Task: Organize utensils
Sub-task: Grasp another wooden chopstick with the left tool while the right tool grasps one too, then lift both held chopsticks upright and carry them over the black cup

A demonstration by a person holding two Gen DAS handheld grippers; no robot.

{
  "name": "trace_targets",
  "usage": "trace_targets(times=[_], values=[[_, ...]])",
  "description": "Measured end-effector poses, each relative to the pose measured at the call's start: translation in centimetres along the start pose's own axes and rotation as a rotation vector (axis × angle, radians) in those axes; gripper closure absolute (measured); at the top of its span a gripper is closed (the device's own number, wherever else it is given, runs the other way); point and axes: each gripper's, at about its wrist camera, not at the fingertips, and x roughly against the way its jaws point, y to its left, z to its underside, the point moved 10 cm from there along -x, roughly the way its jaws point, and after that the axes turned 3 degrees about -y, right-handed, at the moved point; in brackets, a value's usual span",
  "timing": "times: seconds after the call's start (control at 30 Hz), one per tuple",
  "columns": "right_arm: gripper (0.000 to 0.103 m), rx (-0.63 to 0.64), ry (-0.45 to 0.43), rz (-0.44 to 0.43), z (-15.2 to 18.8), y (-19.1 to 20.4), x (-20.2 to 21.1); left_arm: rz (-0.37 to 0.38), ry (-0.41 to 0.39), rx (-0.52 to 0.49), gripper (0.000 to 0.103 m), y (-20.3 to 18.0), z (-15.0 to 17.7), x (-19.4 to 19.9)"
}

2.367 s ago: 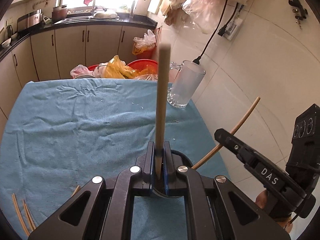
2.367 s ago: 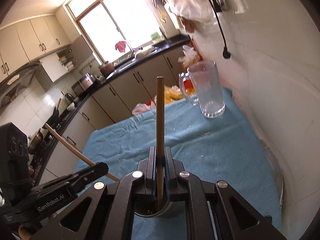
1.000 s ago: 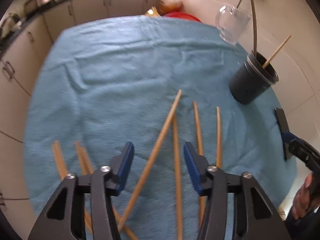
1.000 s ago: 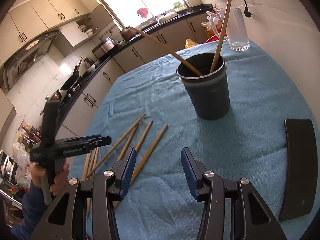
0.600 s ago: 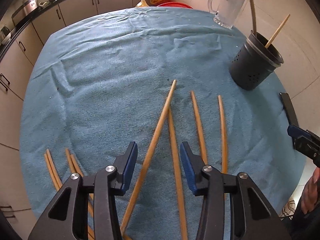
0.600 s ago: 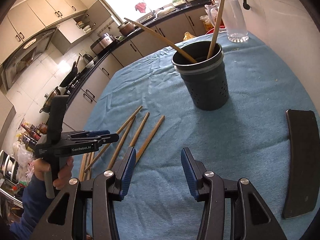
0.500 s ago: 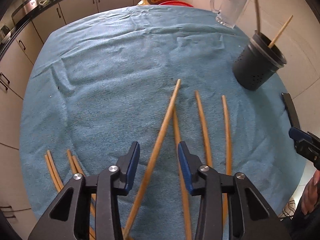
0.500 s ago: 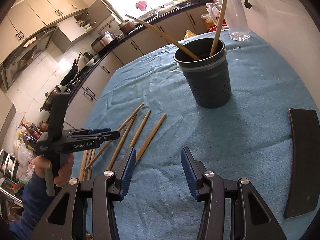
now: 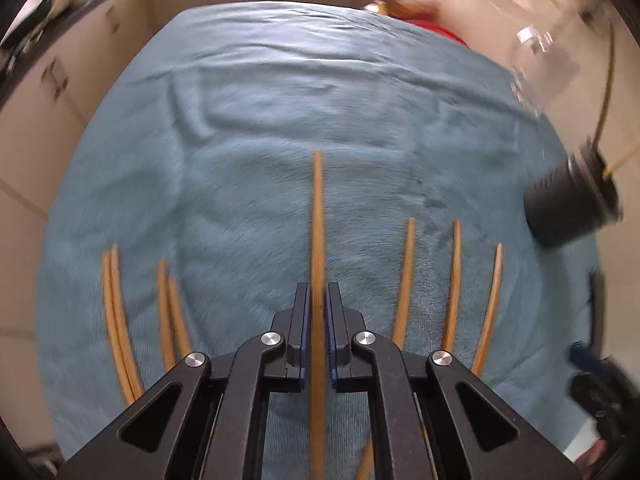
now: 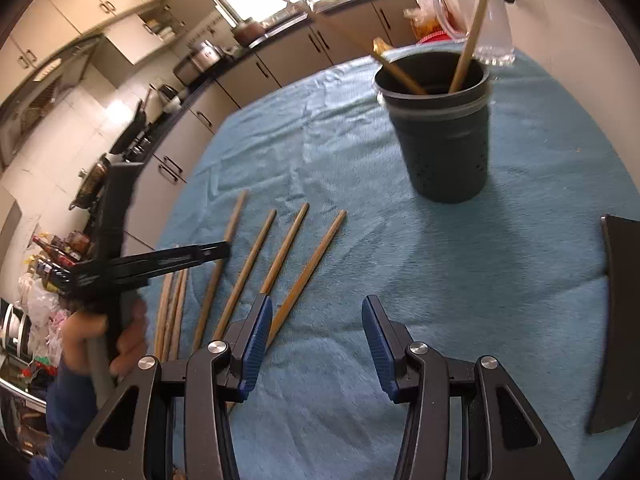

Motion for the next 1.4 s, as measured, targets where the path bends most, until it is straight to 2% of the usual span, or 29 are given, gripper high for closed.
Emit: trace_targets(times=[0.13, 0.33, 0.43, 0.47, 0.57, 0.67, 0.73, 0.83, 0.97, 1.1, 1.23, 1.4], values=[[0.053, -0.011, 0.093, 0.010, -0.6, 1.1, -3.3, 0.035, -0.046, 0.030, 0.096, 0.7, 0.3, 1.5], [0.062, 0.008, 0.182, 0.132, -1.4, 1.6, -7.3, 0.090, -0.124, 0.020, 0.096, 0.9, 0.7, 4.2], [0.063, 0.048, 0.224, 0.195, -0.9, 1.7, -8.5, 0.130, -0.177, 0.029, 0.096, 1.1, 0.7, 6.1], [0.064, 0.074, 0.205, 0.223, -1.1, 1.9, -8.5, 0.138, -0.191, 0.033, 0.096, 1.1, 0.6, 6.5], [0.087, 0.145, 0.203, 0.304, -1.1, 2.0, -8.8, 0.166, -0.240, 0.032, 0.096, 1.1, 0.7, 8.2], [0.094, 0.141, 0.202, 0.303, -1.5, 1.6, -8.7, 0.187, -0.285, 0.030, 0.096, 1.3, 0.7, 9.9], [0.096, 0.103, 0.193, 0.258, -1.7, 1.4, -8.4, 0.194, -0.301, 0.033, 0.096, 1.6, 0.9, 10.7], [0.096, 0.067, 0.118, 0.170, -2.2, 2.1, -6.5, 0.193, -0.336, 0.033, 0.096, 2.0, 1.2, 12.4], [0.096, 0.076, 0.003, 0.097, -2.6, 3.9, -2.7, 0.187, -0.391, 0.029, 0.096, 2.4, 1.7, 14.7], [0.096, 0.146, -0.137, 0.062, -2.9, 5.7, 1.9, 0.187, -0.464, 0.026, 0.096, 2.3, 2.3, 17.5], [0.096, 0.192, -0.264, 0.038, -2.8, 7.1, 5.8, 0.177, -0.497, 0.018, 0.096, 1.7, 2.8, 19.2], [0.096, 0.199, -0.341, 0.028, -2.6, 7.6, 8.0, 0.178, -0.513, 0.000, 0.096, 0.5, 3.0, 20.2]])
